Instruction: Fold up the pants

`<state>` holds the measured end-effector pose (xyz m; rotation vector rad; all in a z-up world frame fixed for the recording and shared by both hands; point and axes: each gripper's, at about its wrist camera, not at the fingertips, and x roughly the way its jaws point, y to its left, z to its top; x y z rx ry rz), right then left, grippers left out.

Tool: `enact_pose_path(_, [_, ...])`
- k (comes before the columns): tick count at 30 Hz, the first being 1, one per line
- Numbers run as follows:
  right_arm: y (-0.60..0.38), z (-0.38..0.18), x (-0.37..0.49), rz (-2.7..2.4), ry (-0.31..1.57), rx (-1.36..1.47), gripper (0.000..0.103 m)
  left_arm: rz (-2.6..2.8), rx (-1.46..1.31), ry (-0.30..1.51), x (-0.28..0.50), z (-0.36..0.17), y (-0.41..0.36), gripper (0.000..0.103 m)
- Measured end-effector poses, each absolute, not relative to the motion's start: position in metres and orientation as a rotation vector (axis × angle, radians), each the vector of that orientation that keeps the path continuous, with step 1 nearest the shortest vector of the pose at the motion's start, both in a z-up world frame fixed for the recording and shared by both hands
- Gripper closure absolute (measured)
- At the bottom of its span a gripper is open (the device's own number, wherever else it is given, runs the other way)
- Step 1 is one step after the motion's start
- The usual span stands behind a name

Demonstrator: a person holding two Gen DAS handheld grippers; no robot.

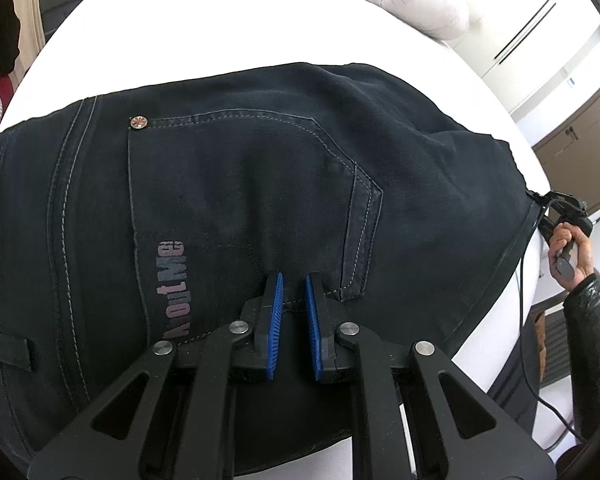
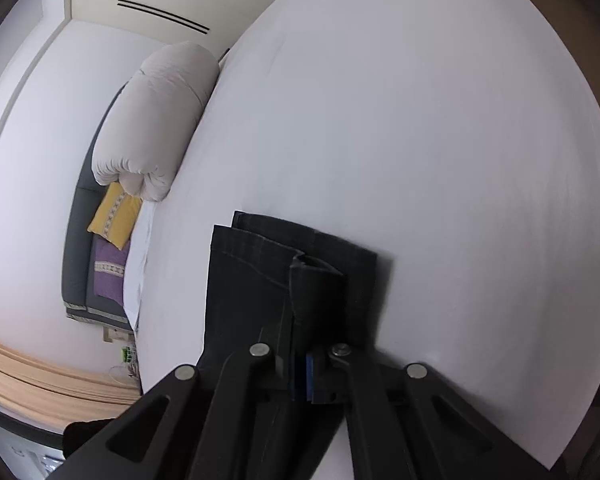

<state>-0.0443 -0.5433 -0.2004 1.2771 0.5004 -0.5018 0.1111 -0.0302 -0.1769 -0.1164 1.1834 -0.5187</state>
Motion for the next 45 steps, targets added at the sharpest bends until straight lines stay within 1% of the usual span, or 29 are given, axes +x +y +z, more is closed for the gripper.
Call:
enact_pose_path(2, [-0.543, -0.195, -0.044, -0.527, 0.499, 1.243, 0.097, -0.523, -0.121, 1.184, 0.112, -0.176, -0.027, 0.091])
enact_pose_path(8, [-0.541, -0.197, -0.052, -0.564, 0.495, 1.201, 0.097, -0.529, -0.137, 1.178, 0.113, -0.175, -0.02, 0.091])
enact_pose_path(14, [-0.544, -0.183, -0.048, -0.578, 0.502, 1.138, 0.097, -0.543, -0.162, 1.172, 0.119, -0.169, -0.011, 0.091])
enact_pose_path(17, [-0.55, -0.2, -0.05, -0.573, 0.522, 1.156, 0.097, -0.548, -0.173, 1.163, 0.12, -0.169, -0.005, 0.091])
enact_pose_path(18, [-0.55, -0.205, -0.049, -0.556, 0.532, 1.144, 0.1, -0.548, -0.175, 1.161, 0.12, -0.169, -0.003, 0.091])
enact_pose_path(21, [-0.55, -0.197, -0.055, -0.523, 0.549, 1.107, 0.099, -0.55, -0.189, 1.157, 0.12, -0.169, 0.003, 0.091])
enact_pose_path(23, [-0.55, -0.189, -0.068, -0.548, 0.544, 1.113, 0.092, -0.553, -0.201, 1.152, 0.12, -0.169, 0.009, 0.091])
enact_pose_path(25, [-0.548, -0.178, -0.09, -0.62, 0.5, 1.121, 0.082, -0.557, -0.211, 1.149, 0.119, -0.169, 0.014, 0.091])
enact_pose_path(26, [-0.544, -0.171, -0.1, -0.734, 0.51, 1.105, 0.071, -0.559, -0.218, 1.147, 0.119, -0.17, 0.017, 0.091])
enact_pose_path(27, [-0.537, -0.16, -0.109, -0.828, 0.507, 1.077, 0.049, -0.562, -0.225, 1.146, 0.119, -0.17, 0.02, 0.091])
enact_pose_path(28, [-0.531, -0.151, -0.11, -0.821, 0.492, 1.05, 0.047, -0.568, -0.236, 1.144, 0.12, -0.171, 0.025, 0.091])
enact_pose_path(30, [-0.511, -0.127, -0.081, -0.637, 0.545, 0.95, 0.047, -0.575, -0.248, 1.14, 0.12, -0.171, 0.033, 0.091])
enact_pose_path(34, [-0.438, -0.09, 0.026, -0.273, 0.835, 0.539, 0.049, -0.578, -0.256, 1.138, 0.121, -0.171, 0.041, 0.091])
enact_pose_path(35, [-0.41, -0.089, 0.058, -0.192, 0.934, 0.386, 0.052, -0.579, -0.26, 1.137, 0.12, -0.171, 0.043, 0.091])
enact_pose_path(36, [-0.386, -0.092, 0.083, -0.127, 1.011, 0.265, 0.066, -0.579, -0.265, 1.136, 0.119, -0.171, 0.044, 0.091])
enact_pose_path(37, [-0.37, -0.097, 0.1, -0.069, 1.068, 0.216, 0.071, -0.58, -0.272, 1.135, 0.119, -0.172, 0.048, 0.091])
enact_pose_path(39, [-0.342, -0.113, 0.13, 0.058, 1.181, 0.157, 0.075, -0.585, -0.282, 1.134, 0.12, -0.172, 0.052, 0.091])
enact_pose_path(40, [-0.329, -0.127, 0.145, 0.093, 1.241, 0.117, 0.079, -0.588, -0.288, 1.135, 0.121, -0.172, 0.056, 0.091])
enact_pose_path(43, [-0.316, -0.161, 0.168, 0.162, 1.347, 0.119, 0.079, -0.598, -0.296, 1.136, 0.121, -0.173, 0.063, 0.091])
enact_pose_path(44, [-0.319, -0.174, 0.174, 0.144, 1.358, 0.117, 0.082, -0.601, -0.299, 1.136, 0.121, -0.173, 0.065, 0.091])
enact_pose_path(45, [-0.327, -0.181, 0.179, 0.089, 1.341, 0.117, 0.091, -0.602, -0.302, 1.137, 0.121, -0.173, 0.065, 0.091])
